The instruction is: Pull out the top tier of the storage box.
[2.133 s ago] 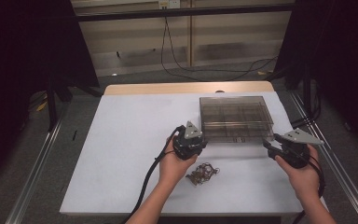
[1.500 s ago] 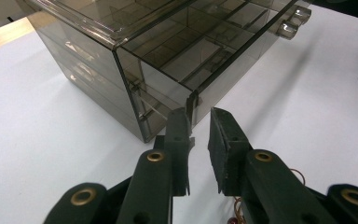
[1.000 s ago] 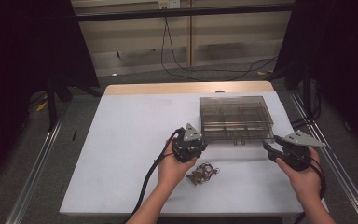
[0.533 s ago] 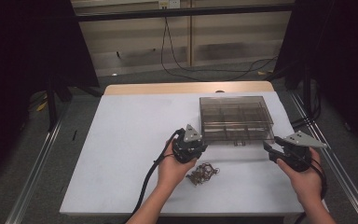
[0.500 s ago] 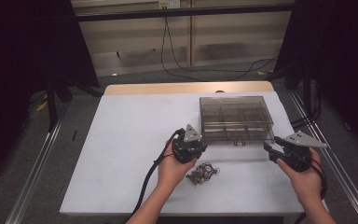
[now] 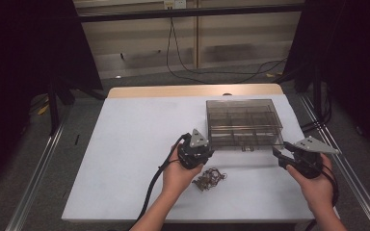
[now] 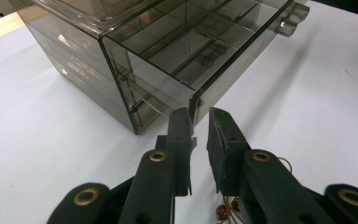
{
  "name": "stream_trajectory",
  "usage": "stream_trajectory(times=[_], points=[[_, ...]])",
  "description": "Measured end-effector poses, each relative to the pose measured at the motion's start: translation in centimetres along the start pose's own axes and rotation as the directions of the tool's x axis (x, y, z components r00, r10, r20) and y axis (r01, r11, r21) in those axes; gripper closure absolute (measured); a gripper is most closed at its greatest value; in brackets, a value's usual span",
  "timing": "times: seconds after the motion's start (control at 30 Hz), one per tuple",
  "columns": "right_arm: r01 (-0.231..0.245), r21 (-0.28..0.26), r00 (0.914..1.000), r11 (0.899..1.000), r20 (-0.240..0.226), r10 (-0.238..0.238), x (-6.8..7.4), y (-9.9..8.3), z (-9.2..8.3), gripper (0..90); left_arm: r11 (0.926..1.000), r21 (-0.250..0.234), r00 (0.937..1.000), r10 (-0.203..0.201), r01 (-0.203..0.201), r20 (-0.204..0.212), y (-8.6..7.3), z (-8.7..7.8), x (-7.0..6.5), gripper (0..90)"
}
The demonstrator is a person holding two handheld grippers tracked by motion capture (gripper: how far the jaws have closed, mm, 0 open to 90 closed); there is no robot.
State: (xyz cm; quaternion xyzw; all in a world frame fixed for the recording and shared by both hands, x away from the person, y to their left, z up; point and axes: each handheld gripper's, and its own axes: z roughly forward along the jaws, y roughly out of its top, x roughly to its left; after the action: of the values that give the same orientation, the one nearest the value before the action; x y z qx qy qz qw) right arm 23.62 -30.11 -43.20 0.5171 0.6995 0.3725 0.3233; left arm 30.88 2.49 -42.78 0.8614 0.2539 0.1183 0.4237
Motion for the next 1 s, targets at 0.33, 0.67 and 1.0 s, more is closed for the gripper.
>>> stream_trajectory(times=[0.33, 0.67, 1.0], points=[[-0.001, 0.005, 1.0, 1.0, -0.004, 0.001, 0.02, -0.03, -0.15, 52.8, 1.0, 0.001, 1.0, -0.001, 0.001, 0.01, -0.05, -0.06, -0.09, 79.8], [0.0, 0.005, 1.0, 1.0, -0.005, 0.0, 0.02, -0.08, -0.25, 52.8, 1.0, 0.003, 1.0, -0.001, 0.001, 0.007, -0.06, -0.13, -0.16, 80.4], [-0.003, 0.006, 1.0, 1.0, -0.007, 0.003, 0.07, -0.16, -0.38, 52.7, 1.0, 0.003, 0.9999, -0.003, 0.003, 0.011, -0.16, -0.19, -0.27, 80.4]])
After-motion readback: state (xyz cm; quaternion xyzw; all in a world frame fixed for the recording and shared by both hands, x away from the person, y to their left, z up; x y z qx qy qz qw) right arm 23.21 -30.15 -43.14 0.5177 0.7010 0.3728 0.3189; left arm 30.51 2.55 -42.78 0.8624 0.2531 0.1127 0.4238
